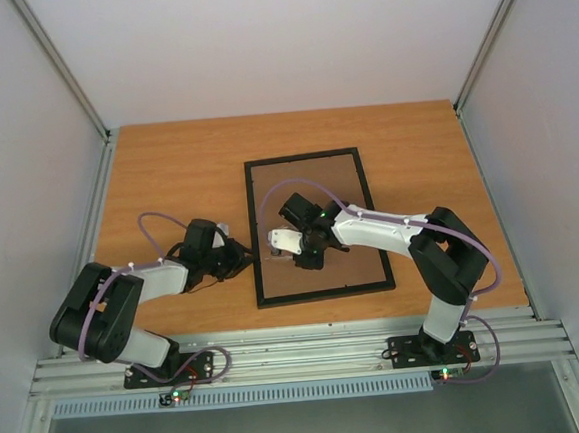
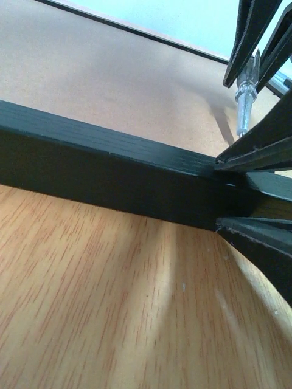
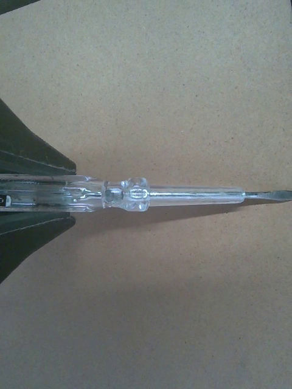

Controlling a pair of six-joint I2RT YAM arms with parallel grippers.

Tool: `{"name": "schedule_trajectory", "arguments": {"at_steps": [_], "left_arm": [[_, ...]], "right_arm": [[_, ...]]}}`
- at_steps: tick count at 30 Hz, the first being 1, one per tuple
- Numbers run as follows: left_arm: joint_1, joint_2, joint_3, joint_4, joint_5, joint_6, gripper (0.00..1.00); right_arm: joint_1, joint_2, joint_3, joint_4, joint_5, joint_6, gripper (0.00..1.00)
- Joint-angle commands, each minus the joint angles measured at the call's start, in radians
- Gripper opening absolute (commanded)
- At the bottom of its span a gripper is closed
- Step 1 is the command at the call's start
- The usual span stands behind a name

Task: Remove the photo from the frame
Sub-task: Release the photo frame item from the photo frame.

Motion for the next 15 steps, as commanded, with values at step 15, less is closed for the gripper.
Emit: {"name": "schedule_trajectory", "arguments": {"at_steps": [15], "left_arm": [[-0.013, 0.032, -0.002, 0.047, -0.009, 0.016, 0.21]], "right_arm": [[0.039, 0.021, -0.022, 0.019, 0.0, -0.02, 0.01]]}}
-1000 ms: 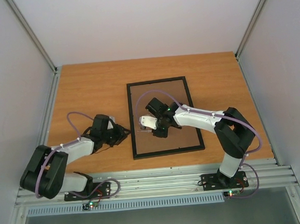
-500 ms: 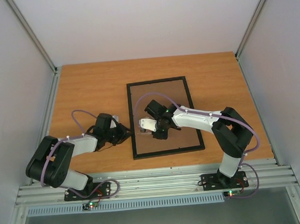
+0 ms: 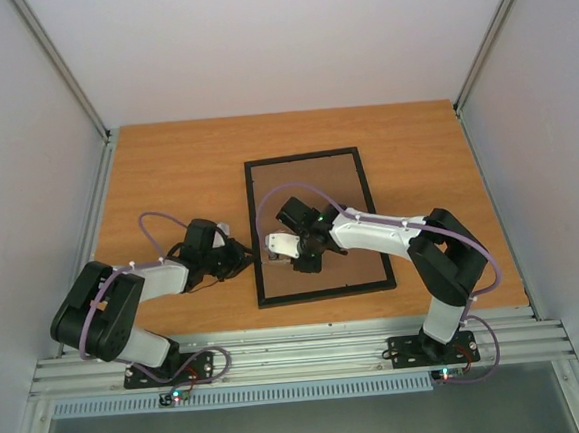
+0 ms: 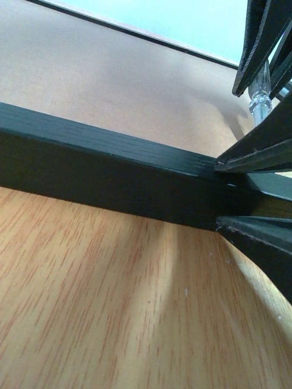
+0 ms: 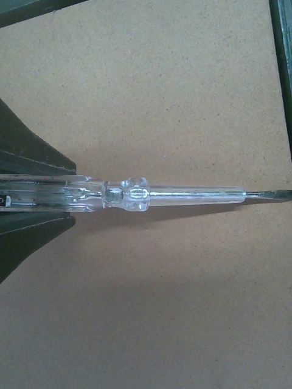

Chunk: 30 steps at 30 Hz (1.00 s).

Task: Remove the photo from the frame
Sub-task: Release the photo frame item from the photo frame.

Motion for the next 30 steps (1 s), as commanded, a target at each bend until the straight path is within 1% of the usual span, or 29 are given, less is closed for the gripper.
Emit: {"name": "schedule_trajectory", "arguments": {"at_steps": [1, 6, 8, 12, 21, 26, 30], "left_arm": [[-0.012, 0.021, -0.003, 0.032, -0.019, 0.015, 0.21], [-0.014, 0.019, -0.006, 0.032, -0.02, 0.015, 0.2], [-0.018, 0.02, -0.005, 0.032, -0.02, 0.014, 0.18], [-0.03, 0.025, -0.004, 0.033, -0.025, 0.013, 0.17], [-0.062, 0.045, 0.006, 0.033, -0.035, 0.014, 0.17], [-0.078, 0.063, 0.007, 0.043, -0.041, 0.01, 0.17], [-0.083, 0.068, 0.005, 0.054, -0.044, 0.003, 0.17]], "right_arm": [[0.012, 0.021, -0.017, 0.011, 0.01, -0.017, 0.01], [0.013, 0.015, -0.016, 0.024, 0.002, -0.016, 0.01], [0.022, 0.015, -0.001, 0.016, 0.003, -0.019, 0.01], [0.041, 0.008, 0.035, 0.014, 0.0, -0.021, 0.01], [0.086, 0.002, 0.152, -0.035, 0.009, -0.028, 0.01], [0.13, 0.01, 0.212, -0.03, 0.013, -0.032, 0.01], [0.179, 0.031, 0.278, -0.042, -0.012, -0.028, 0.01]]}}
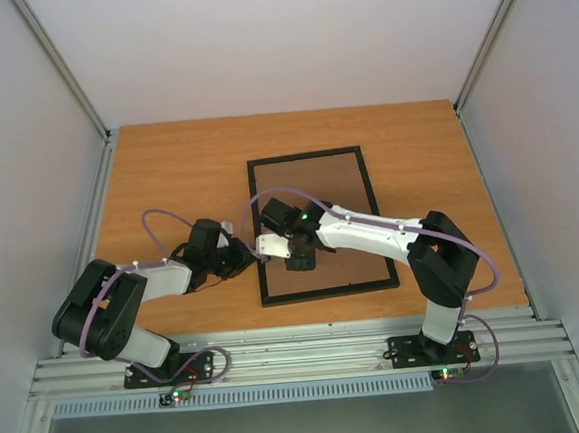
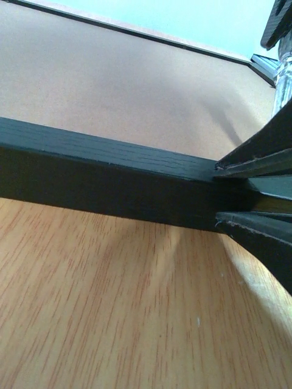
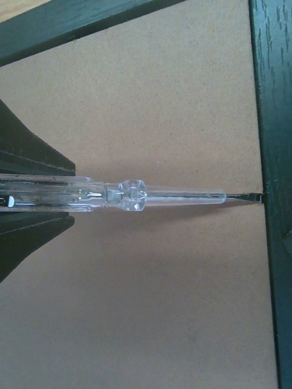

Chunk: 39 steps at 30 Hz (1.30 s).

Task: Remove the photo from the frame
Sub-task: Release the photo frame item from the photo frame.

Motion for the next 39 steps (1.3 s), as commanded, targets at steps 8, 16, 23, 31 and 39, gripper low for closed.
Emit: {"name": "schedule_trajectory", "arguments": {"at_steps": [8, 16, 23, 31, 39], "left_arm": [[-0.051, 0.054, 0.003, 0.016, -0.004, -0.005, 0.17], [-0.066, 0.06, -0.015, 0.058, -0.001, -0.026, 0.17], [-0.076, 0.069, -0.048, 0.131, 0.004, -0.068, 0.16], [-0.076, 0.007, -0.076, 0.097, -0.047, -0.075, 0.17], [-0.068, -0.136, -0.059, -0.057, -0.141, -0.057, 0.21]], "right_arm": [[0.17, 0.073, 0.22, 0.188, -0.11, -0.024, 0.01], [0.217, 0.143, 0.349, 0.201, -0.083, -0.046, 0.01], [0.249, 0.181, 0.394, 0.226, -0.084, -0.037, 0.01], [0.235, 0.107, 0.283, 0.204, -0.019, -0.029, 0.01], [0.209, -0.04, 0.164, 0.168, -0.013, -0.013, 0.01]]}}
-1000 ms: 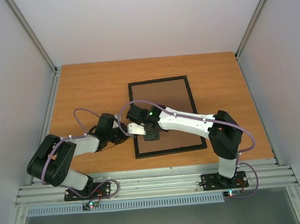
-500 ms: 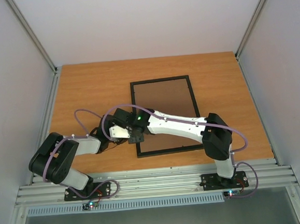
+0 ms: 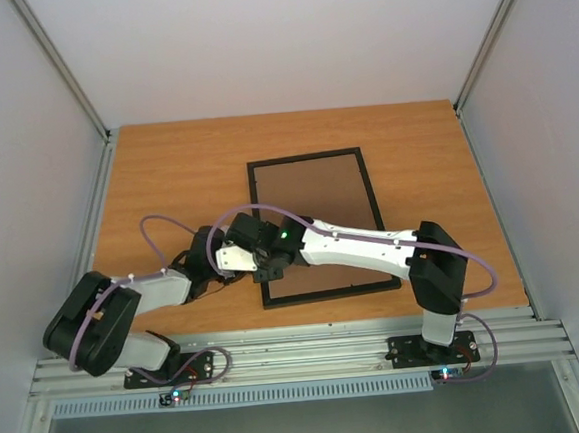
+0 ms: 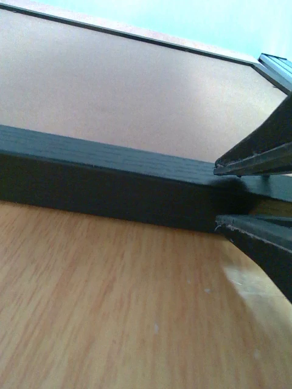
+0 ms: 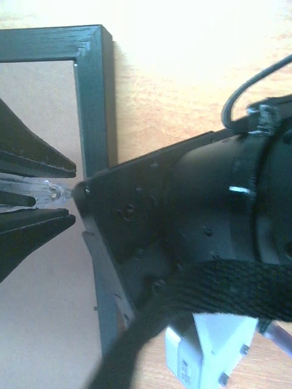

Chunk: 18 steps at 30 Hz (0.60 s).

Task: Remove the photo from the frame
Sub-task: Release the photo frame item from the photo frame.

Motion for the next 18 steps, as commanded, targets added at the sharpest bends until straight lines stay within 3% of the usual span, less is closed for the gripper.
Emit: {"name": "schedule_trajectory", "arguments": {"at_steps": [1, 12, 18], "left_arm": [[-0.003, -0.101, 0.002, -0.138, -0.069, 0.017, 0.22], [0.029, -0.311, 0.041, -0.369, -0.156, 0.08, 0.3], [0.029, -0.384, 0.02, -0.284, -0.104, -0.026, 0.52]], "right_arm": [[0.012, -0.109, -0.042, 0.097, -0.069, 0.011, 0.01], [-0.056, -0.269, -0.227, 0.187, -0.063, 0.073, 0.01], [-0.061, -0.315, -0.341, 0.419, 0.038, 0.153, 0.01]]}}
